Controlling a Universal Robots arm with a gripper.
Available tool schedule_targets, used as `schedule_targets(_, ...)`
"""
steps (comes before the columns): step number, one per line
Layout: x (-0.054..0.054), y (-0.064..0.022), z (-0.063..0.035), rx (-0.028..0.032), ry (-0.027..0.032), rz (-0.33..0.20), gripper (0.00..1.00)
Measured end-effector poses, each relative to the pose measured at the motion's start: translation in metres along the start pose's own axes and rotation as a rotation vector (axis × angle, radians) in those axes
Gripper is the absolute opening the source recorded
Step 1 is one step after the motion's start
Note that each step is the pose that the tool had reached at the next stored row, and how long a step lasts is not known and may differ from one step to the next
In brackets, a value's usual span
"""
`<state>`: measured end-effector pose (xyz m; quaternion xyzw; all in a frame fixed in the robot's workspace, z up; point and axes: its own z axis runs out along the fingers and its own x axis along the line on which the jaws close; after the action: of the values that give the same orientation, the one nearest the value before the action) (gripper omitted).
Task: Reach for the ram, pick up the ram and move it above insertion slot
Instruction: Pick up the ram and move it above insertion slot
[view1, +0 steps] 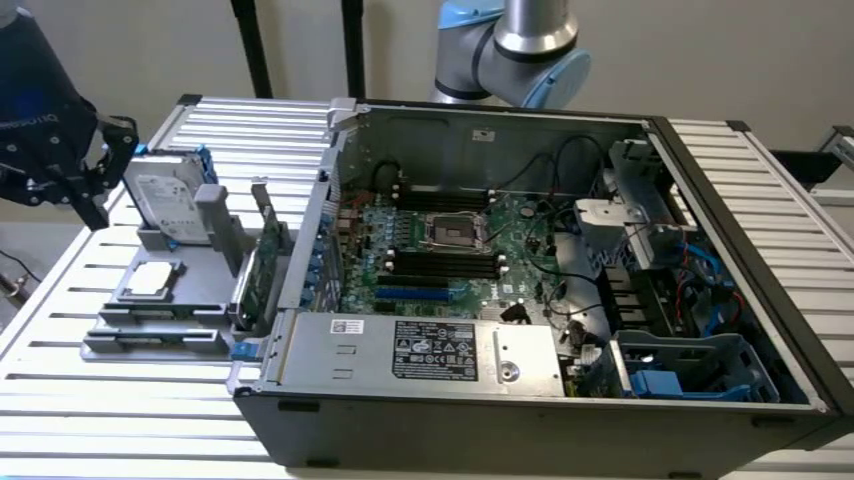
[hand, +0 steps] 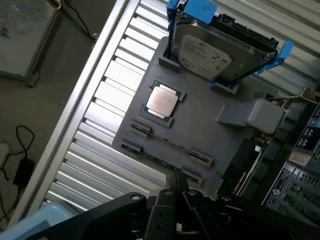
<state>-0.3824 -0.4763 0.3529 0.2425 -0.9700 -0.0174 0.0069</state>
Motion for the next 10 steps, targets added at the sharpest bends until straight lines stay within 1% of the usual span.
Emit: schedule_targets(10, 0.0000, -0.0001, 0.0021, 0.0009, 0.0068, -0.183, 0.11)
